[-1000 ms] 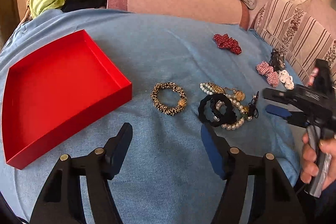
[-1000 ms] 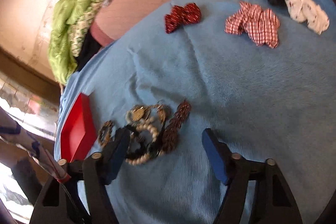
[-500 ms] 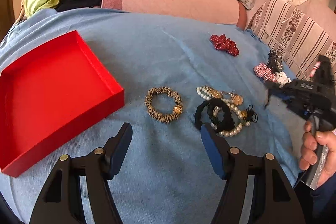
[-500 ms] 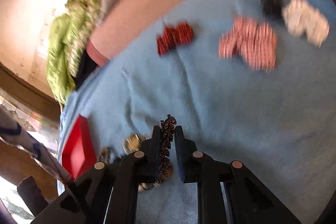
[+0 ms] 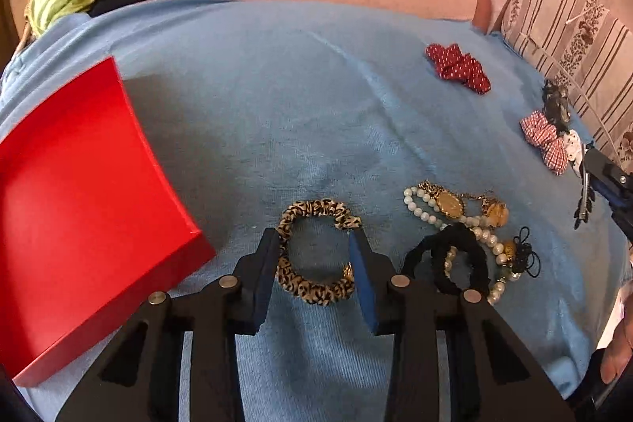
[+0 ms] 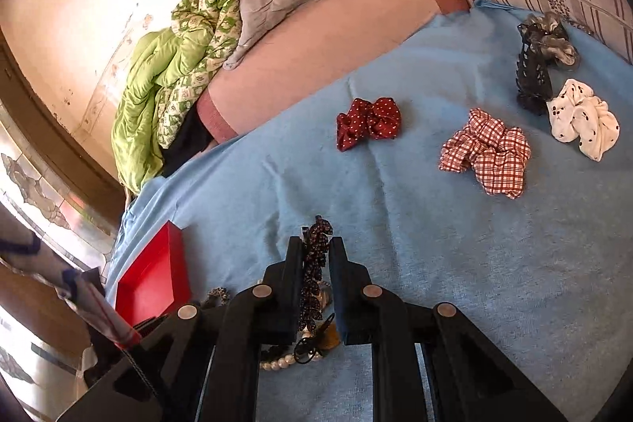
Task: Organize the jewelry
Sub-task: 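Grasp the leopard-print bracelet with the left tool while the right tool grasps the dark beaded clip, then carry both pieces into the red tray and open both tools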
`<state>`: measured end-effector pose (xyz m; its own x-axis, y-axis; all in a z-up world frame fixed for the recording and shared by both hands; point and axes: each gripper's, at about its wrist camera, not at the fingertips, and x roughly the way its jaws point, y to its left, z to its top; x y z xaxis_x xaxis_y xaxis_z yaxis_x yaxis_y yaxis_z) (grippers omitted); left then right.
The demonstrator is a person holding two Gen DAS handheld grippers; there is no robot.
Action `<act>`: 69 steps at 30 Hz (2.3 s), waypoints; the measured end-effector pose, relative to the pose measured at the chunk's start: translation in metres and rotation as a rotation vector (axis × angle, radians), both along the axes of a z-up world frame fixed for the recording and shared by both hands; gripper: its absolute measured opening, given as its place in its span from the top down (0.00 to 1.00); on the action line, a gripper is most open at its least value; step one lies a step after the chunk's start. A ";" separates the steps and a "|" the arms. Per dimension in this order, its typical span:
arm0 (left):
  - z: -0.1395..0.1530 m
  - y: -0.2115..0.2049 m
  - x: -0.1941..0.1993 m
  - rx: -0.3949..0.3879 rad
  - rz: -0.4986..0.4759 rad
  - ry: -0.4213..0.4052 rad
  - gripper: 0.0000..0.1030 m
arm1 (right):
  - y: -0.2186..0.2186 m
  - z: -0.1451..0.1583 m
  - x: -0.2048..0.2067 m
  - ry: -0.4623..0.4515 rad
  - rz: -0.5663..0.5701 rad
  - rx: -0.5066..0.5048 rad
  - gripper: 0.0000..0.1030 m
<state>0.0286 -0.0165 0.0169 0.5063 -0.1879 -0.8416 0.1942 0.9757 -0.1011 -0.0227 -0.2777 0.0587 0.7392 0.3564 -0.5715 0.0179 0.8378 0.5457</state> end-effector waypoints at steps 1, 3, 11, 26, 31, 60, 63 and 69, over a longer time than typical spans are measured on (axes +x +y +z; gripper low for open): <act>-0.002 -0.002 0.002 0.021 -0.002 -0.009 0.66 | 0.000 -0.001 -0.001 0.000 0.006 0.000 0.86; -0.004 -0.003 0.001 0.034 -0.009 -0.027 0.77 | 0.004 -0.001 -0.001 -0.001 0.014 -0.005 0.86; 0.013 -0.007 -0.013 -0.010 -0.075 -0.123 0.99 | 0.015 0.005 -0.002 -0.029 0.043 -0.019 0.86; 0.068 0.007 -0.032 -0.051 -0.063 -0.289 0.99 | 0.047 0.018 -0.004 -0.085 0.144 -0.058 0.86; 0.081 0.025 -0.036 -0.070 -0.025 -0.318 0.99 | 0.063 0.021 -0.004 -0.105 0.192 -0.056 0.86; 0.061 0.248 0.036 -0.122 0.379 -0.205 0.99 | 0.301 0.042 0.100 0.024 0.576 -0.076 0.86; 0.056 0.263 0.040 -0.135 0.417 -0.194 0.99 | 0.331 0.035 0.117 0.053 0.609 -0.094 0.86; 0.051 0.290 0.039 -0.162 0.483 -0.188 0.99 | 0.380 0.010 0.155 0.115 0.612 -0.187 0.86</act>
